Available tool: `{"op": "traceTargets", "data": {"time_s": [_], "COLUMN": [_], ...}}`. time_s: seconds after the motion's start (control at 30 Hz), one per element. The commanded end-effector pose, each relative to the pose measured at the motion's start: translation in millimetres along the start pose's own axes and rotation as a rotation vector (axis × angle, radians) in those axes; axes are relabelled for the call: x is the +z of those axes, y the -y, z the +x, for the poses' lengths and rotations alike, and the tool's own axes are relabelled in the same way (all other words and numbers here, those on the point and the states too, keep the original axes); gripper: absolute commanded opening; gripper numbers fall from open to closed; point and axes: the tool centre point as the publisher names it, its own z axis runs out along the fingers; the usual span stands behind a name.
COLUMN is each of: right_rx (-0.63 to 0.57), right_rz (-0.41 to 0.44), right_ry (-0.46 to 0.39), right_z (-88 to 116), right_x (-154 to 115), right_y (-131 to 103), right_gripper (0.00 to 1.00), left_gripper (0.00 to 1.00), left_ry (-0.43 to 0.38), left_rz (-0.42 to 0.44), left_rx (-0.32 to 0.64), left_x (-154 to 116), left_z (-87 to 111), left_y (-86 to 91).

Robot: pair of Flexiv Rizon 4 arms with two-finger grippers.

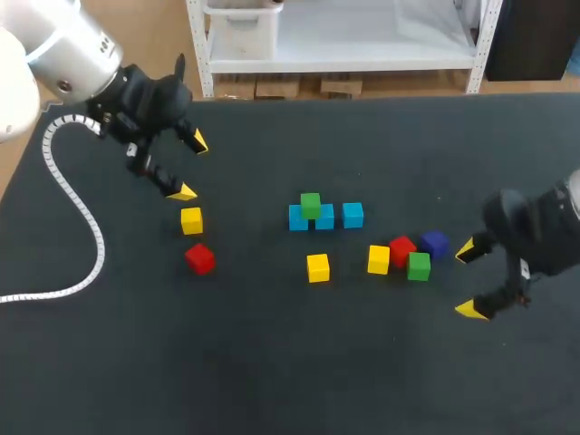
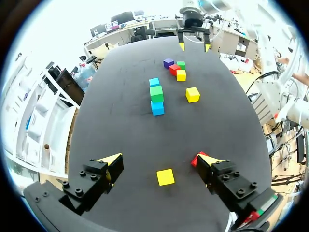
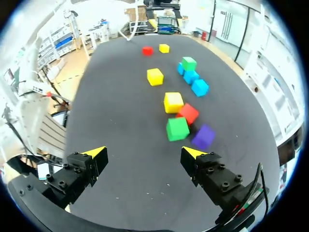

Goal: Place the blue cubes, place green cubes on the blue cubes, place the yellow cubes on the green cubes, then place the red cubes on the yellow cubes, and place purple cube on the red cubes.

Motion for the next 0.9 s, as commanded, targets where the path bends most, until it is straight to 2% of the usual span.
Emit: {"op": "traceTargets", "data": {"time_s": [0.03,0.27,0.9], "right_rx": [-0.004,-0.015,-0.018], "right_rz": [0.071,0.038,-0.03], "right_ry": [0.0,0.015,0.038], "right_z": [10.1,18.0,7.7], "right_x": [10.7,21.8,58.4], "right_y": [10.1,28.8,57.3], "right_gripper": [1.0,1.0,1.0], "left_gripper": [1.0,1.0,1.0], "left_ry": [0.001,0.001,0.001], "left_rz": [0.002,0.002,0.002], "left_rx": [0.002,0.002,0.002], "left_x": [0.1,0.1,0.1], "left_z": [0.7,0.7,0.7], "left_y": [-1.5,-1.5,-1.5]}}
